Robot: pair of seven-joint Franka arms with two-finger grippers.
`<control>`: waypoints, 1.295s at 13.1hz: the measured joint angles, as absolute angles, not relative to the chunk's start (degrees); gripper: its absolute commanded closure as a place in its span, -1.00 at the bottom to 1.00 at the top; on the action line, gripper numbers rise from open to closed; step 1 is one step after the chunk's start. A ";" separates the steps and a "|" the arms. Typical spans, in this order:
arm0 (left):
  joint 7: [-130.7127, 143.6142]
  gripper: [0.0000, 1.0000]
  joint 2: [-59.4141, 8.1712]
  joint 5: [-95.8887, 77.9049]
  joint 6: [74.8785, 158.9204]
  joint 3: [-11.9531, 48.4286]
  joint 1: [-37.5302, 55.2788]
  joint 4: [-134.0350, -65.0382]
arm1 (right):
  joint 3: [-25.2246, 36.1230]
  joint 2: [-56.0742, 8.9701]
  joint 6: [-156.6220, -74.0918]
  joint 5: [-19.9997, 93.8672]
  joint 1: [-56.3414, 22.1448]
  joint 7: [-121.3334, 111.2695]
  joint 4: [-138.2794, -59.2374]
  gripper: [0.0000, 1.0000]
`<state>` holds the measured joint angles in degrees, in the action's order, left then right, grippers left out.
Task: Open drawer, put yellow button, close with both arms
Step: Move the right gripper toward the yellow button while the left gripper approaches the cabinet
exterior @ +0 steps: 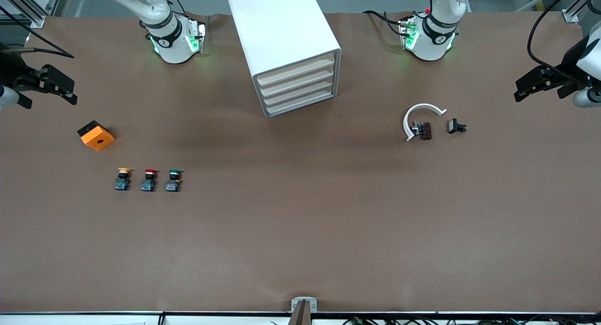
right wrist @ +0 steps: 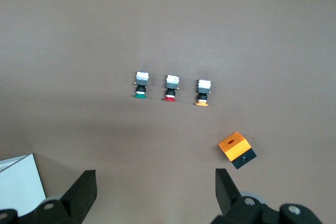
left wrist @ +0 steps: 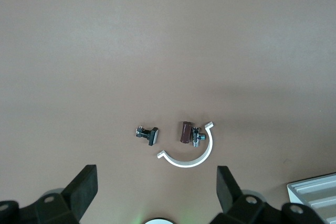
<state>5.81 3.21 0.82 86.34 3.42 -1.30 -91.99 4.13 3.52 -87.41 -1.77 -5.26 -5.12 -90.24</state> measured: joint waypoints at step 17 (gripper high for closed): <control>49.41 -1.00 -23.25 0.82 90.18 3.66 3.30 -80.85 | 4.92 -10.32 -93.79 -2.06 -2.01 -5.21 -90.54 -1.00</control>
